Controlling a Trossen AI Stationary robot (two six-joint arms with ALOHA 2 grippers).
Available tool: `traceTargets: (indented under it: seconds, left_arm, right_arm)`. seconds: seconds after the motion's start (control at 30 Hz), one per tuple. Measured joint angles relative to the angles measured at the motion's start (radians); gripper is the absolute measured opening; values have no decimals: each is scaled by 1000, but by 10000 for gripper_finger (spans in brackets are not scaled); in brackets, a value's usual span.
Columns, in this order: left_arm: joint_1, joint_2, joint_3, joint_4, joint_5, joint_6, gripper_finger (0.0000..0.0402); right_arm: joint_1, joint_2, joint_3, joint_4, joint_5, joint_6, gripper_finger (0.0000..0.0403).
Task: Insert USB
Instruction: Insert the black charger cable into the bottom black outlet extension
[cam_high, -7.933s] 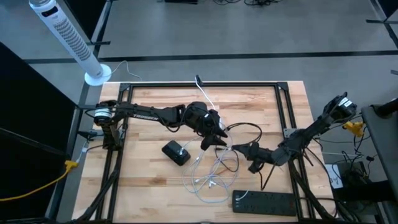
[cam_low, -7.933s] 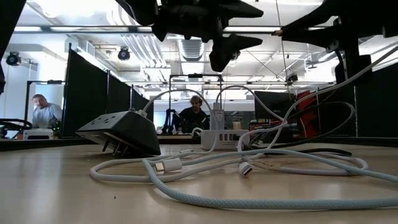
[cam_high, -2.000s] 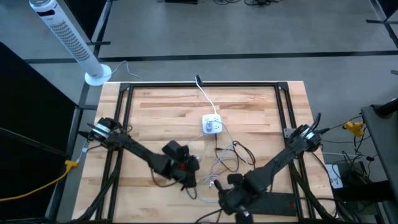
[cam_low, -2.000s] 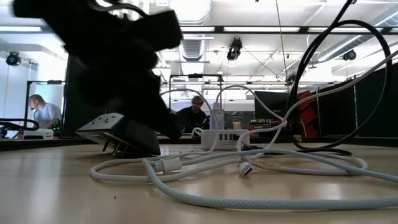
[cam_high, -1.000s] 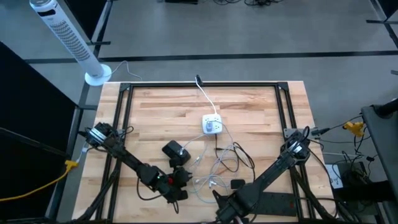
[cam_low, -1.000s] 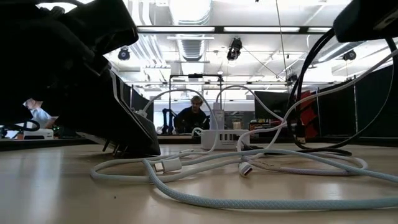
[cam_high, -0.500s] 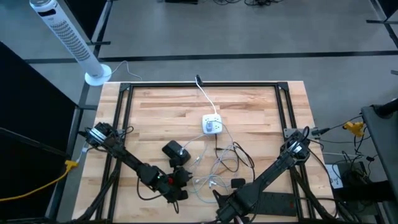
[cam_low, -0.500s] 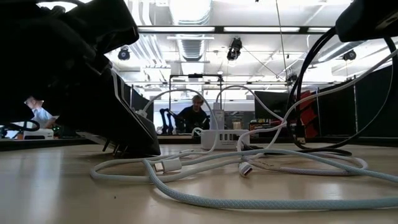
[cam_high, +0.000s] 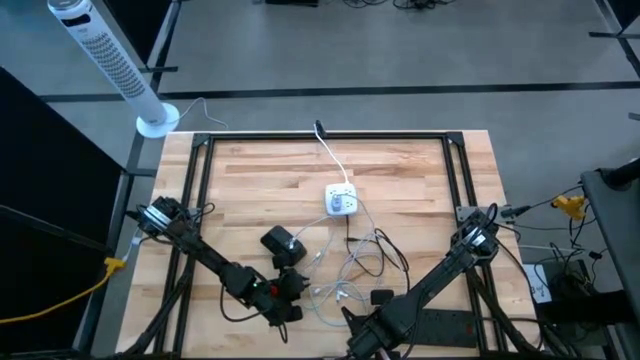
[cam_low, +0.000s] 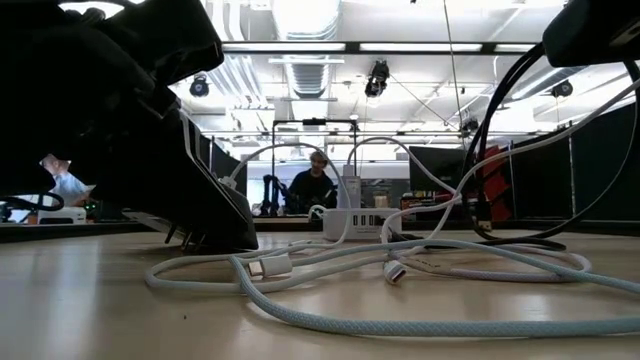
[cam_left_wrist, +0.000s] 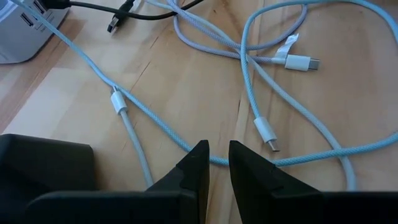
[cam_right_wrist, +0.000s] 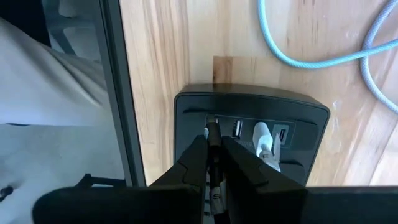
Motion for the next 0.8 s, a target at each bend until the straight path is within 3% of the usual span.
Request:
traceTargets:
  seconds: [0.4,0.8]
  left_arm:
    - [0,0,0,0,0,0,48]
    - [0,0,0,0,0,0,48]
  right_arm:
    - [0,0,0,-8,-45,5,20]
    - [0,0,0,-8,-18,3,20]
